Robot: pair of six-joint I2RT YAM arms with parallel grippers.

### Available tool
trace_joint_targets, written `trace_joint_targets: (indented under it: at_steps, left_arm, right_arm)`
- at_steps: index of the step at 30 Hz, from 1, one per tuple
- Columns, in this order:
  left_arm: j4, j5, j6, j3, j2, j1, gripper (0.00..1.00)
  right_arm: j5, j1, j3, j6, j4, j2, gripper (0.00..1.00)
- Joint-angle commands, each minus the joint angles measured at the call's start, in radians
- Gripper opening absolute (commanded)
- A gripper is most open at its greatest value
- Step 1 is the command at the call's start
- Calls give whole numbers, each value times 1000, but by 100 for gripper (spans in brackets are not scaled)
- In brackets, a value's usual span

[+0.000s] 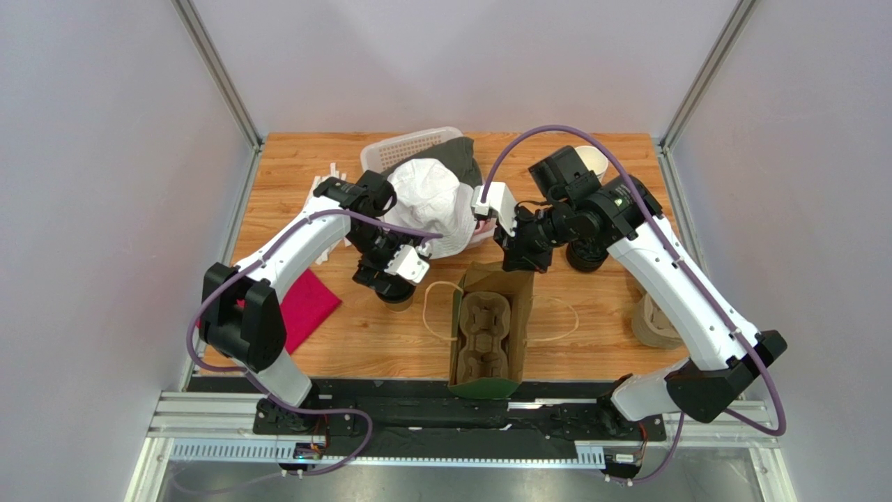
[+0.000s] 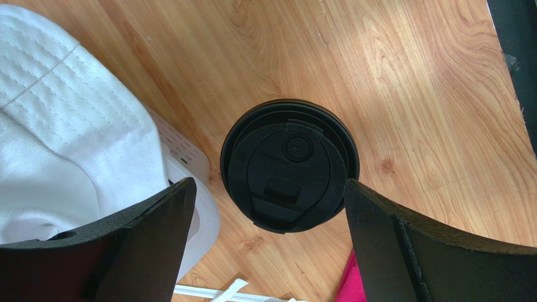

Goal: Pack the takeout coffee

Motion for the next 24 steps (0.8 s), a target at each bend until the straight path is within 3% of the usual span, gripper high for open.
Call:
trace_joint_targets:
  at_steps: [1, 12, 24]
  left_arm:
    - [-26, 32, 56, -7, 10, -7, 95]
    - [-36, 26, 71, -33, 14, -7, 93]
    - [-27, 28, 59, -43, 42, -11, 82]
  right_arm:
    - [-1, 5, 37, -1, -35, 8, 0]
    - [-4, 5, 49, -5, -44, 21, 0]
    - [-1, 3, 66, -8, -56, 31, 0]
